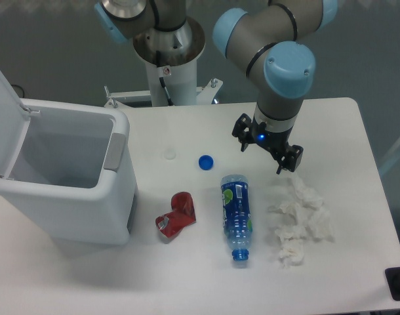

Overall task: Close the trash can
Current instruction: 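Raise the gripper up and away from the tissues toward the trash can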

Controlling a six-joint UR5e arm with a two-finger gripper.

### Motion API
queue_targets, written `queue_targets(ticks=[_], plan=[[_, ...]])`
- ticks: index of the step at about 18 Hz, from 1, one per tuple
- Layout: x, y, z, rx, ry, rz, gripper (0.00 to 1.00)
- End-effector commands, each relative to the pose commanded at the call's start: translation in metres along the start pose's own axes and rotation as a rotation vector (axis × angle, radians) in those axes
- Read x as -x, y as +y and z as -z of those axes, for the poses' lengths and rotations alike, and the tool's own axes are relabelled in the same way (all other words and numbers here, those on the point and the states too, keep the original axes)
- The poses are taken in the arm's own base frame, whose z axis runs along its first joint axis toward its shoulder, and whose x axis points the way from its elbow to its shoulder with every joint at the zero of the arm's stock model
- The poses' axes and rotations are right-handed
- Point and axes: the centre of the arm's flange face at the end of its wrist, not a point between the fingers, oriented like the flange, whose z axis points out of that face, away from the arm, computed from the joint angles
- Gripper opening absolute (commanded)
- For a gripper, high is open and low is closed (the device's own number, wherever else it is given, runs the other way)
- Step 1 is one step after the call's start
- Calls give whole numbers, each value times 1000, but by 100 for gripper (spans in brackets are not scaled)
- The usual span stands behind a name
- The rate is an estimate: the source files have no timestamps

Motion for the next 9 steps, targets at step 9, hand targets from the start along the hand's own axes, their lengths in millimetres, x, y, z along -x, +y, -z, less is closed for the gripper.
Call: queue_targets(ticks=[9], plan=[[-7,-21,24,1,-38,-38,100]])
